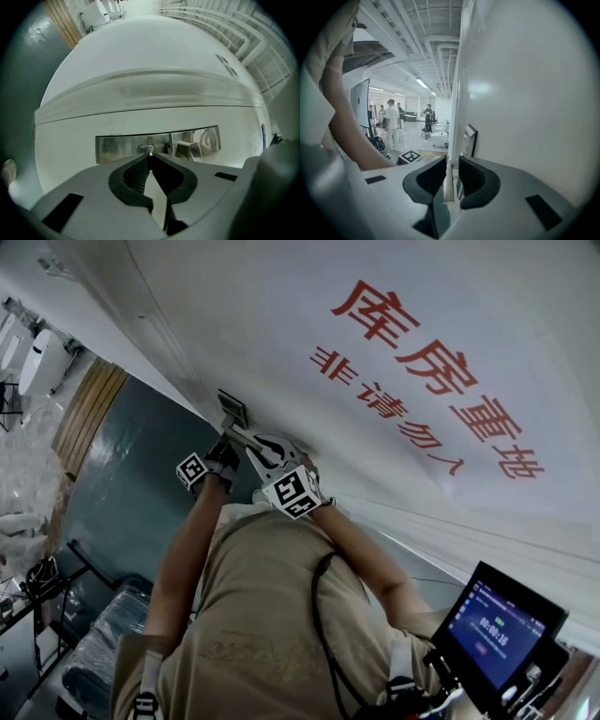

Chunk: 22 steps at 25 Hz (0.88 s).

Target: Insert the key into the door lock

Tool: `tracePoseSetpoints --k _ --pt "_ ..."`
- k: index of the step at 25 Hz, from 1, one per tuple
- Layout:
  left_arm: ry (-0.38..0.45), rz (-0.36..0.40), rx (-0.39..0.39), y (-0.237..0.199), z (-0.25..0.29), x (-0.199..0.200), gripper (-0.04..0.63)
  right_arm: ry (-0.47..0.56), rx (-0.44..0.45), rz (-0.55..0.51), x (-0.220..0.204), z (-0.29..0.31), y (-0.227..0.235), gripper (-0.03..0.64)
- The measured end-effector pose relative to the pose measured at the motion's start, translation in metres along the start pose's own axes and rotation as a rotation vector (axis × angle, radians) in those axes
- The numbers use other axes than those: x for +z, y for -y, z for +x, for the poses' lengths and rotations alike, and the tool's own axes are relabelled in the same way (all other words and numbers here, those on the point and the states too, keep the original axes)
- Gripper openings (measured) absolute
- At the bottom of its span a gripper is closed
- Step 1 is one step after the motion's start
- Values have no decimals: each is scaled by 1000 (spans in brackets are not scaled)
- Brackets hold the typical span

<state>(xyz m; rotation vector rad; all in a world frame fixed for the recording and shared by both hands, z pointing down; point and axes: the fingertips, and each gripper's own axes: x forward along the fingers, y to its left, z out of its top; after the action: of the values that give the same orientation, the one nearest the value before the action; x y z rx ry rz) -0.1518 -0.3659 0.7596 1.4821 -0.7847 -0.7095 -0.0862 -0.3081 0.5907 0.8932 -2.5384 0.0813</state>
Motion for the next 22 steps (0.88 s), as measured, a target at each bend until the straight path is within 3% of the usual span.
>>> tracePoseSetpoints --k 4,8,22 --pt "1 -23 -11 -3 0 0 34 -4 3 0 0 -3 -3 78" --pt "-9 21 -6 -1 1 0 34 -4 3 3 -2 -5 -5 78" --pt "3 14 -1 -1 3 -3 34 -9 -5 23 -6 -7 -5 78"
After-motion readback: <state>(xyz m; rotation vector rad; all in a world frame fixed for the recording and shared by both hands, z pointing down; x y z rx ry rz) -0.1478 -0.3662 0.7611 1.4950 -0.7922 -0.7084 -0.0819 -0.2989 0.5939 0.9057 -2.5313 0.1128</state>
